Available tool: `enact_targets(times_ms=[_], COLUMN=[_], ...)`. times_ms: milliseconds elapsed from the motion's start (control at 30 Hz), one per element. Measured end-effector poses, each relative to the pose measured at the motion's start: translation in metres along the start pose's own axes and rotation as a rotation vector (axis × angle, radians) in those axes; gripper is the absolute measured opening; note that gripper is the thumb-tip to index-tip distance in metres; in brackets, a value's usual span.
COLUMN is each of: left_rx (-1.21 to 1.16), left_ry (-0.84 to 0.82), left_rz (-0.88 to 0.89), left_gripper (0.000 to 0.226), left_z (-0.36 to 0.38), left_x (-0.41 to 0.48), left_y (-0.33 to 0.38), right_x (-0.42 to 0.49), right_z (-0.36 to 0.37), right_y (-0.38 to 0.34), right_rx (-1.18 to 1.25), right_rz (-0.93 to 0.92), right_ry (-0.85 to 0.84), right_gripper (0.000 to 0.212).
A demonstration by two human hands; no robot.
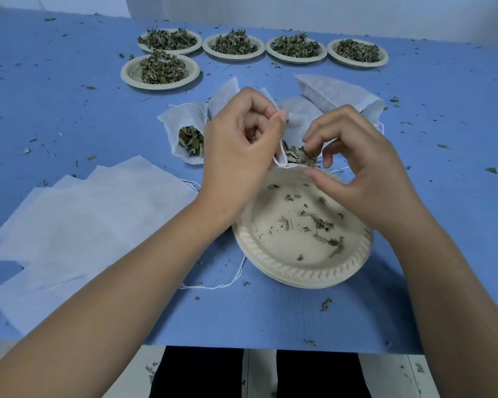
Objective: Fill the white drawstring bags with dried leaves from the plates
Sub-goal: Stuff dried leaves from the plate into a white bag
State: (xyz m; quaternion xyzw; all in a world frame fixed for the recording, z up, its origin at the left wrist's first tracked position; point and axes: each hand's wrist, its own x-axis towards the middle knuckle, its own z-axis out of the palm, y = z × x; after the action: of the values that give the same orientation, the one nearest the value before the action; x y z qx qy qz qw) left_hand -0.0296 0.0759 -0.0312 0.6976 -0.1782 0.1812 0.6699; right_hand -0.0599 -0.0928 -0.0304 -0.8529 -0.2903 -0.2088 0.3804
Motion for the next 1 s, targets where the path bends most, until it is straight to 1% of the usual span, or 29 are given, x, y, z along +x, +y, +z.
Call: enact_targets(times_ms=[133, 200, 233, 267, 367, 400, 500, 533, 633, 667, 700, 767, 800, 833, 867, 900, 933, 967, 1000], left_rx=[0.031, 0.061, 0.071, 0.075, 0.069, 0.061, 0.020, 0.000, -0.026, -0.018, -0.013, -0.012, -0.012, -0.010, -0.006, -0.003, -0.004, -0.006, -0.005], left_ry=[-0.031, -0.066, -0.087, -0.108, -0.133, -0.119, -0.049, -0.039, -0.041, -0.035, -0.024, 0.010, 0.025, 0.036, 0.043, 0.050, 0.059, 0.068, 0.078], left_rz=[0.017, 0.044, 0.058, 0.071, 0.083, 0.075, 0.038, 0.029, 0.019, 0.014, 0.006, -0.010, -0.017, -0.023, -0.027, -0.029, -0.027, -0.022, -0.012], left_gripper=[0.018, 0.020, 0.021, 0.020, 0.019, 0.019, 0.018, 0.017, 0.016, 0.016, 0.016, 0.017, 0.017, 0.018, 0.019, 0.019, 0.019, 0.019, 0.019], left_z=[0.001, 0.003, 0.004, 0.004, 0.004, 0.004, 0.003, 0.002, 0.001, 0.002, 0.002, 0.001, 0.001, 0.000, 0.000, 0.001, 0.001, 0.001, 0.001], left_x=[-0.001, -0.003, -0.004, -0.005, -0.006, -0.006, -0.003, -0.003, -0.002, -0.002, -0.002, -0.001, 0.000, 0.000, 0.000, 0.000, 0.000, 0.000, 0.000], left_y=[0.000, 0.000, 0.000, 0.000, 0.000, 0.000, -0.001, -0.001, -0.001, -0.001, -0.002, -0.002, -0.003, -0.003, -0.003, -0.002, -0.002, -0.001, 0.000], right_x=[-0.001, -0.003, -0.003, -0.003, -0.004, -0.004, -0.005, -0.005, -0.007, -0.007, -0.006, -0.004, -0.004, -0.004, -0.004, -0.004, -0.005, -0.005, -0.007], right_z=[0.004, 0.007, 0.009, 0.012, 0.016, 0.014, 0.005, 0.005, 0.016, 0.018, 0.016, 0.006, 0.001, -0.002, -0.002, 0.002, 0.008, 0.014, 0.018], right_y=[-0.001, -0.004, -0.006, -0.007, -0.009, -0.009, -0.009, -0.009, -0.011, -0.011, -0.012, -0.011, -0.009, -0.007, -0.006, -0.004, -0.003, -0.003, -0.002], right_rx=[0.060, 0.076, 0.068, 0.041, -0.072, -0.071, -0.007, -0.009, -0.083, -0.071, -0.028, 0.067, 0.083, 0.068, 0.032, -0.014, -0.068, -0.128, -0.169], right_rz=[-0.023, 0.012, 0.037, 0.051, -0.001, -0.013, -0.052, -0.067, -0.049, -0.020, 0.015, 0.076, 0.117, 0.175, 0.256, 0.347, 0.417, 0.437, 0.415], right_ry=[0.195, 0.290, 0.311, 0.297, 0.144, 0.143, 0.269, 0.268, 0.080, 0.052, 0.076, 0.232, 0.317, 0.364, 0.344, 0.251, 0.095, -0.087, -0.244], right_gripper=[0.014, 0.013, 0.012, 0.011, 0.006, 0.008, 0.022, 0.026, 0.030, 0.030, 0.031, 0.035, 0.038, 0.040, 0.038, 0.037, 0.036, 0.036, 0.034])
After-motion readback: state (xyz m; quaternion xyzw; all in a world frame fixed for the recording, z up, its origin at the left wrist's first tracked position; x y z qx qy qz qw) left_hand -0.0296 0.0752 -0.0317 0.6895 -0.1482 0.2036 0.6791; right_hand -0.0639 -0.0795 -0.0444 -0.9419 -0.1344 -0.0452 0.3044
